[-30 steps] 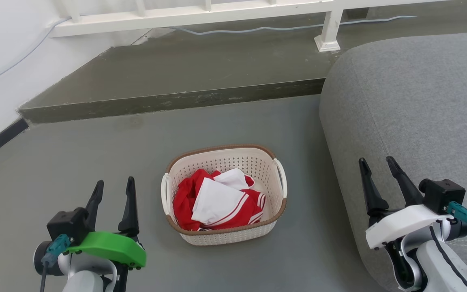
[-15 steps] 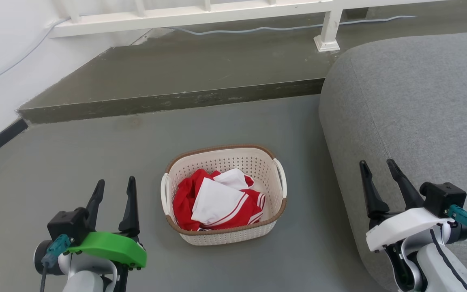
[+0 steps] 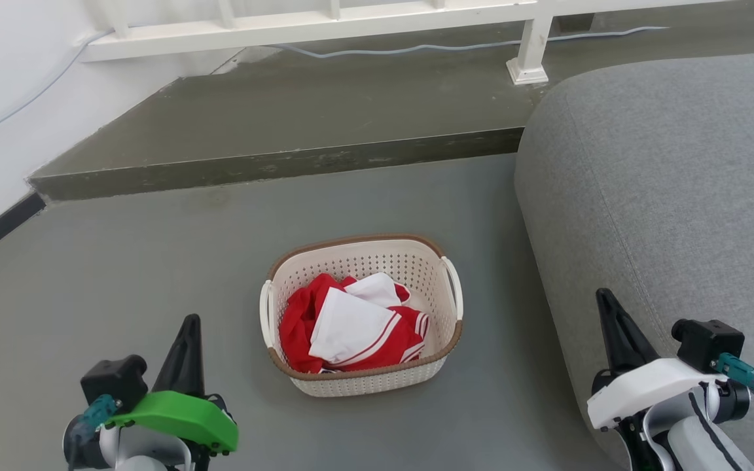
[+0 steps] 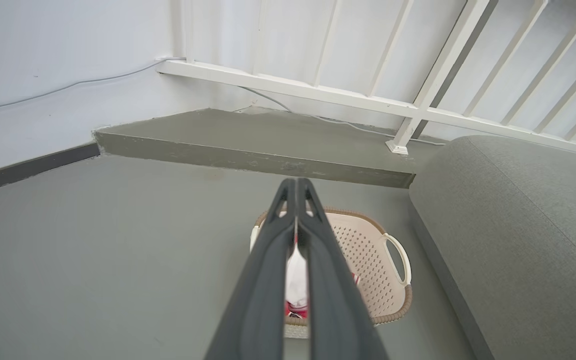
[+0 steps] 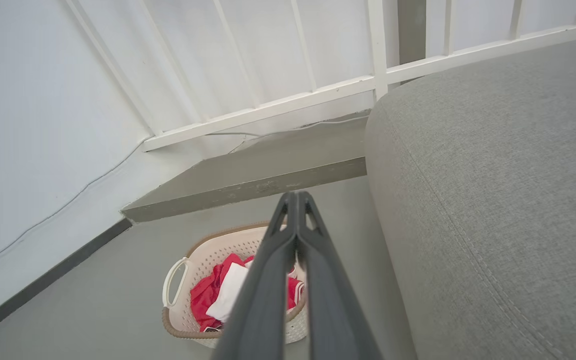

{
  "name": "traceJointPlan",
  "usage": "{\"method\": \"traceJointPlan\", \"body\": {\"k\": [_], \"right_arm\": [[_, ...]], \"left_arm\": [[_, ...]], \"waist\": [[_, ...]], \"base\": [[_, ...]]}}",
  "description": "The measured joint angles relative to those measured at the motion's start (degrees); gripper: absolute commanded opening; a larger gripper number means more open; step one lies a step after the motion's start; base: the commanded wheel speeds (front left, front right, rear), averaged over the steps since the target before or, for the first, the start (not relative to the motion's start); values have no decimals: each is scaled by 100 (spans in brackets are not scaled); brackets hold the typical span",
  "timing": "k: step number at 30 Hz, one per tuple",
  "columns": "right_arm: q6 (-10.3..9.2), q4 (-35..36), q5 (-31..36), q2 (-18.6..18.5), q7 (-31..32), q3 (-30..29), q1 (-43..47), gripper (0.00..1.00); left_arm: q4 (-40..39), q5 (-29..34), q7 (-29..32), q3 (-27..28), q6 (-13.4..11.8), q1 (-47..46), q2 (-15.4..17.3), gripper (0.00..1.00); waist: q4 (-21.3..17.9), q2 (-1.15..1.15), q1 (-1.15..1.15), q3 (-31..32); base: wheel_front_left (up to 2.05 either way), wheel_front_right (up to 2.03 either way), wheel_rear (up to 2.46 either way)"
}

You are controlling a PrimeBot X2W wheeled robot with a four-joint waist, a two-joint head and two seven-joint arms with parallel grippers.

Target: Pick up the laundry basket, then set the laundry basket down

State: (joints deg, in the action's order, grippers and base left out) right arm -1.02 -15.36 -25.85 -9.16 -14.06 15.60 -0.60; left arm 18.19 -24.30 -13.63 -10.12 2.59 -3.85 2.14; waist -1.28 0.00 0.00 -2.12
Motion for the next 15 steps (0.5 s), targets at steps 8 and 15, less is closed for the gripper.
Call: {"method": "traceJointPlan", "body": {"k": [8, 15], "right_arm": [[51, 5, -572, 42, 120, -143, -1, 0], [110, 11, -1047, 89, 260, -282, -3, 0]], "left_arm": [[20, -528, 182, 142, 29, -1, -1, 0], [20, -1068, 305, 225, 43, -1, -2, 0]], "waist": [[10, 0, 0, 17], [20, 0, 0, 30]], "base": [[0, 0, 0], [0, 0, 0]]}}
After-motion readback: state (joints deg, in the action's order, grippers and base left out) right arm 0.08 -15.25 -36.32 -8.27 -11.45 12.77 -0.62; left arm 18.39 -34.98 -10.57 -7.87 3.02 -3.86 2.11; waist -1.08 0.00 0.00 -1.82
